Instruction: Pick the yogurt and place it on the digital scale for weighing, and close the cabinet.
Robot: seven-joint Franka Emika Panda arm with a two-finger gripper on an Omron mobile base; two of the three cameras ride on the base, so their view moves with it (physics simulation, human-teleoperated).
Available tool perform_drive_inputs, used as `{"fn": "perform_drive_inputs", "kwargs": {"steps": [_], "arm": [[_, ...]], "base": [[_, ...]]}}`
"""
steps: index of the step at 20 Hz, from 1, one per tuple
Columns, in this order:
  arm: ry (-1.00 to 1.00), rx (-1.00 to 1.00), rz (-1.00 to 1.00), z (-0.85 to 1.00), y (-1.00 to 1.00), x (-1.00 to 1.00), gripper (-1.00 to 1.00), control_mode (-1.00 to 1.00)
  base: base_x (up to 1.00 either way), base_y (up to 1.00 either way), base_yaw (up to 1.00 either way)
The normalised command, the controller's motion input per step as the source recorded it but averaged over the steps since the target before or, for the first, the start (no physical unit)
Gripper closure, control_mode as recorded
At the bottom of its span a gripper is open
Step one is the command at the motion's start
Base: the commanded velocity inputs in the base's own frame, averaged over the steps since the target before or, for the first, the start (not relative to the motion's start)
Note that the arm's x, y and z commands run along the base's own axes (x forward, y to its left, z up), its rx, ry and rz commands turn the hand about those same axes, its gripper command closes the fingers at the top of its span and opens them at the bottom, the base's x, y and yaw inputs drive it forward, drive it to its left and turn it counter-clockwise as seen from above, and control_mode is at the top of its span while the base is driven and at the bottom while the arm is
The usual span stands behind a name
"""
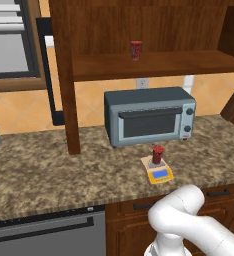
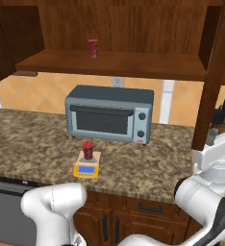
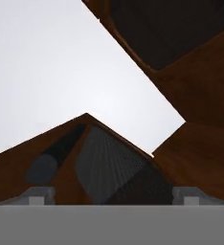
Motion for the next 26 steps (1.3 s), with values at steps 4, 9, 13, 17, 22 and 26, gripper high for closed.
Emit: {"fn": "perform_drive_inputs", "kwargs": {"steps": [4,9,13,17,22,26], "arm": [[-0.02,-0.41,-0.01,0.77,0.66,-0.67,-1.0,-1.0],[0.48,-0.65,-0.13,0.46,0.65,-0.22,-1.0,-1.0],[0.56,-0.7,-0.15,0.28,0.95,-0.02,-1.0,-1.0],[0.53,-0.66,-0.15,0.16,1.0,0.0,-1.0,-1.0],[0.2,-0.47,-0.17,0.08,1.0,0.51,-1.0,-1.0],[0.07,-0.2,-0.07,0.06,0.65,0.99,-1.0,-1.0]], "base": [[0.0,0.0,0.0],[0.0,0.0,0.0],[0.0,0.0,0.0],[0.0,0.0,0.0],[0.0,0.0,0.0],[0.0,0.0,0.0]]}}
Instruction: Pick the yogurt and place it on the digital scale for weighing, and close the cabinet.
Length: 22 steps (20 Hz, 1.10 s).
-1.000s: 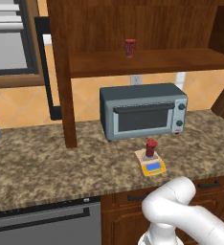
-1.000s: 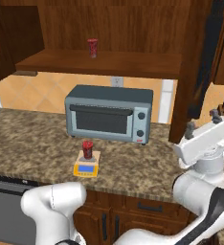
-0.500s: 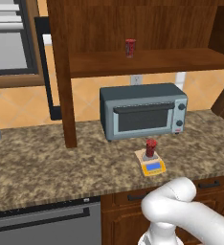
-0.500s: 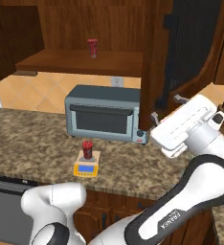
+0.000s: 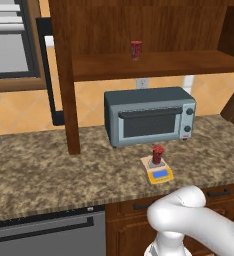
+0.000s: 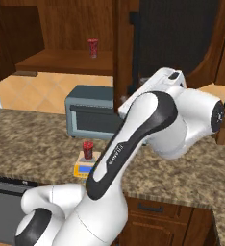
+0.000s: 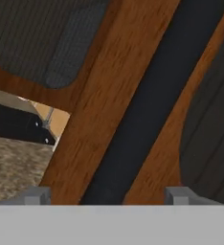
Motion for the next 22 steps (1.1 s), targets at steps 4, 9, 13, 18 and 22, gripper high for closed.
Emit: {"fn": "perform_drive_inputs", "kwargs": {"steps": [4,9,13,18,22], "arm": [[0.14,-0.2,-0.07,-0.11,0.52,1.0,-1.0,-1.0],[0.03,-0.15,-0.11,-0.13,0.42,0.85,-1.0,-1.0],[-0.09,-0.02,-0.1,-0.3,0.18,0.76,-1.0,-1.0],[-0.17,0.02,-0.05,-0.4,-0.03,0.83,-1.0,-1.0],[-0.04,0.06,-0.01,-0.41,-0.33,0.99,-1.0,-1.0]], "base": [[0.0,0.0,0.0],[0.0,0.0,0.0],[0.0,0.0,0.0],[0.0,0.0,0.0],[0.0,0.0,0.0]]}}
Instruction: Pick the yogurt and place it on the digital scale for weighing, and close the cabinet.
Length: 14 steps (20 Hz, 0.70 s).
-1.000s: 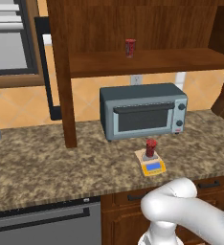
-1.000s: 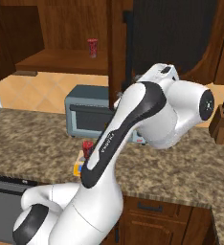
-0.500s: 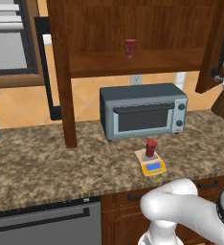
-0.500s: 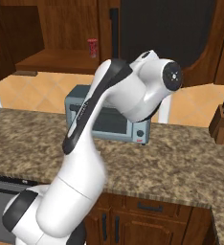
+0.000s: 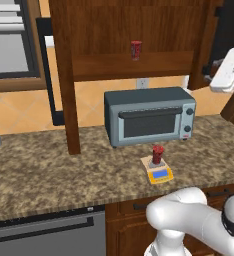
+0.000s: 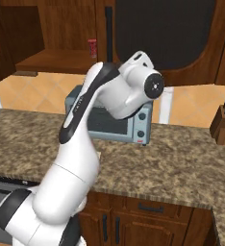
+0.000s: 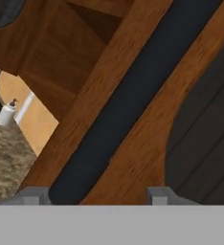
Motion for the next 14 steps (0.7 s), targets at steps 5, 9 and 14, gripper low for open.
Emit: {"fn": "perform_drive_inputs", "kwargs": {"steps": [5,9,14], "arm": [[0.05,0.04,0.0,-0.4,-0.66,1.0,-1.0,-1.0],[0.09,0.05,0.0,-0.41,-0.92,1.0,-1.0,-1.0],[0.01,0.08,0.0,-0.24,-0.56,1.0,-1.0,-1.0]], "base": [[0.0,0.0,0.0],[0.0,0.0,0.0],[0.0,0.0,0.0]]}}
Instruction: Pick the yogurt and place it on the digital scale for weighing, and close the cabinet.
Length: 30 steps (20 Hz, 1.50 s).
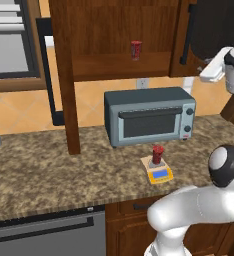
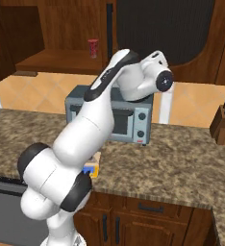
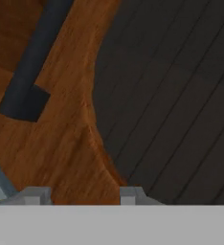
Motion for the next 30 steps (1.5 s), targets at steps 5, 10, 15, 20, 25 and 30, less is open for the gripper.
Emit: {"fn": "perform_drive_inputs", "kwargs": {"steps": [5,10,15,20,25,30], "arm": [[-0.06,0.13,0.01,-0.34,-0.33,0.98,-1.0,-1.0],[-0.23,0.04,0.0,-0.93,-0.05,0.62,-1.0,-1.0],[-0.39,0.0,-0.08,-0.98,0.09,-0.25,-1.0,-1.0],[-0.49,0.0,-0.14,-0.61,0.0,-1.0,-1.0,-1.0],[-0.26,0.25,-0.15,0.48,0.0,-1.0,-1.0,-1.0],[-0.12,0.33,-0.28,0.35,0.37,-1.0,-1.0,-1.0]], "base": [[0.0,0.0,0.0],[0.0,0.0,0.0],[0.0,0.0,0.0],[0.0,0.0,0.0],[0.0,0.0,0.0],[0.0,0.0,0.0]]}}
